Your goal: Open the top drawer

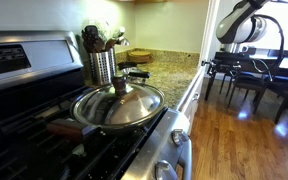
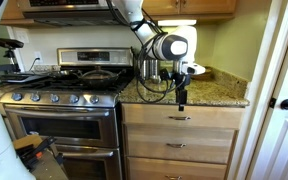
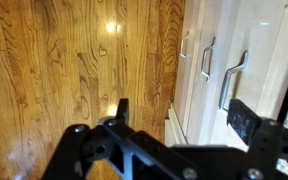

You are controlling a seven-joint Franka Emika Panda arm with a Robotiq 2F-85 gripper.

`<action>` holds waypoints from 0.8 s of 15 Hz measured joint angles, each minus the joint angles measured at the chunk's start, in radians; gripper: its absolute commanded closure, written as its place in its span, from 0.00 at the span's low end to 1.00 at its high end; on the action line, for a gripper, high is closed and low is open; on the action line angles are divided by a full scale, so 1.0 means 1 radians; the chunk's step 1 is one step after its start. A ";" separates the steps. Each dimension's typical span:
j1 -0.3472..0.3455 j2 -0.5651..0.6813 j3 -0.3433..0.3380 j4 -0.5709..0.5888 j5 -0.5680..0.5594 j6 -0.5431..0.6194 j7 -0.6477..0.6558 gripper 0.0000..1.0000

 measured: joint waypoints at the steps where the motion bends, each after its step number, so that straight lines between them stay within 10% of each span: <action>1: -0.004 0.028 0.000 0.021 0.002 0.001 0.002 0.00; 12: -0.016 0.177 0.002 0.145 0.049 0.002 0.006 0.00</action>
